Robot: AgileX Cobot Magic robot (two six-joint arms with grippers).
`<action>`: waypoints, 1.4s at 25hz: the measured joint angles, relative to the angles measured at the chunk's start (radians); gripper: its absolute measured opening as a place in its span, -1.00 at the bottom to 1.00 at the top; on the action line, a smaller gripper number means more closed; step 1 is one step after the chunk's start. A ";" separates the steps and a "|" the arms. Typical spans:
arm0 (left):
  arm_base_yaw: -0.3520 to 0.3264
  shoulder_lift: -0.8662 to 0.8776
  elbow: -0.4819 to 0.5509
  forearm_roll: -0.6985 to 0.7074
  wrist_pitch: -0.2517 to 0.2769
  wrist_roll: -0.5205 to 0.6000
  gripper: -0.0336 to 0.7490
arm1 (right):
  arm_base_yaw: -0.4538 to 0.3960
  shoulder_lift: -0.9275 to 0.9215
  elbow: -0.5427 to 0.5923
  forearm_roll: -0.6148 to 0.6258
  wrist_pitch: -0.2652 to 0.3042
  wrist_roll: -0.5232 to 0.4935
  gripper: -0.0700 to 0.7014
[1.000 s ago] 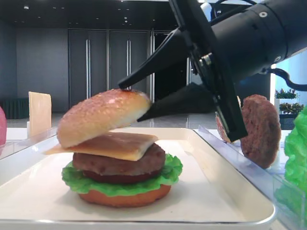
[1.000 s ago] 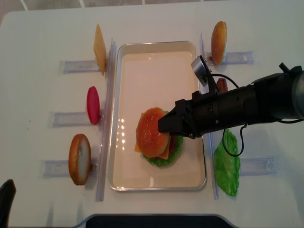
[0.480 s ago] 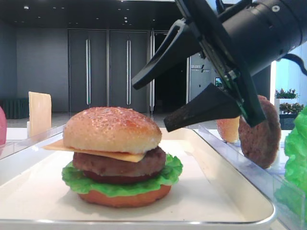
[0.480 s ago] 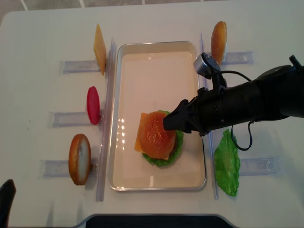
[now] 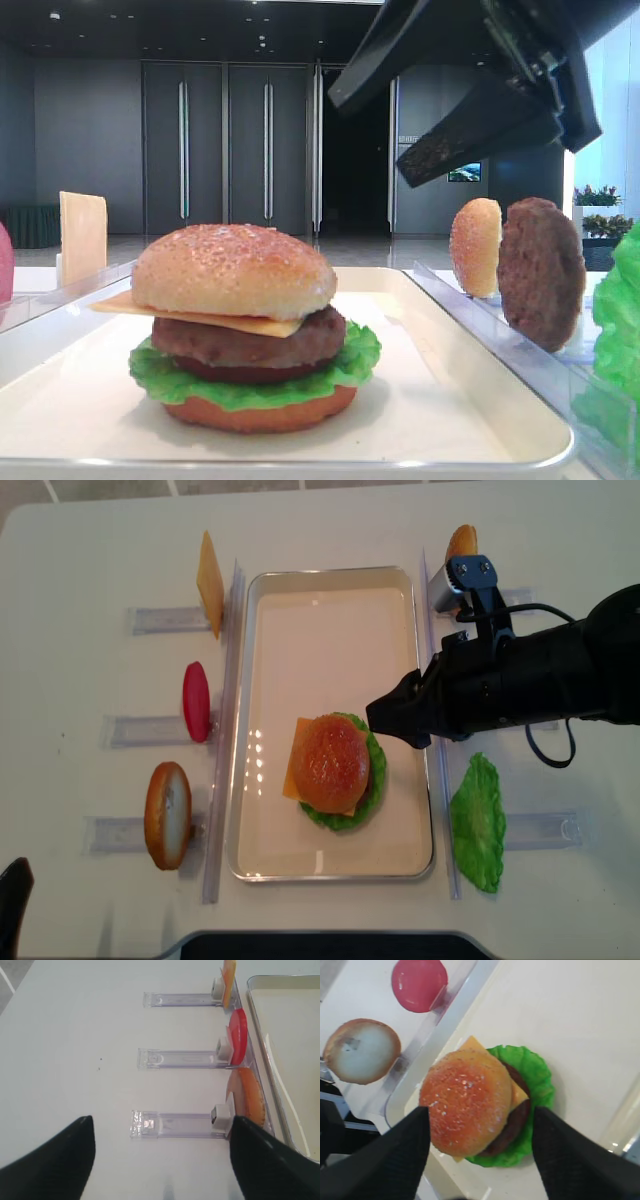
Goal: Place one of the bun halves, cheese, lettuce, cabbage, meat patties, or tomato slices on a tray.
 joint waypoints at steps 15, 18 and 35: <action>0.000 0.000 0.000 0.000 0.000 0.000 0.73 | -0.394 -0.191 0.001 -0.675 0.043 0.565 0.36; 0.000 0.000 0.000 0.000 0.000 0.000 0.73 | -0.468 -0.205 0.001 -0.810 0.047 0.663 0.36; -0.001 0.000 0.000 0.000 0.000 0.000 0.73 | -0.493 -0.307 0.021 -1.302 0.342 1.065 0.36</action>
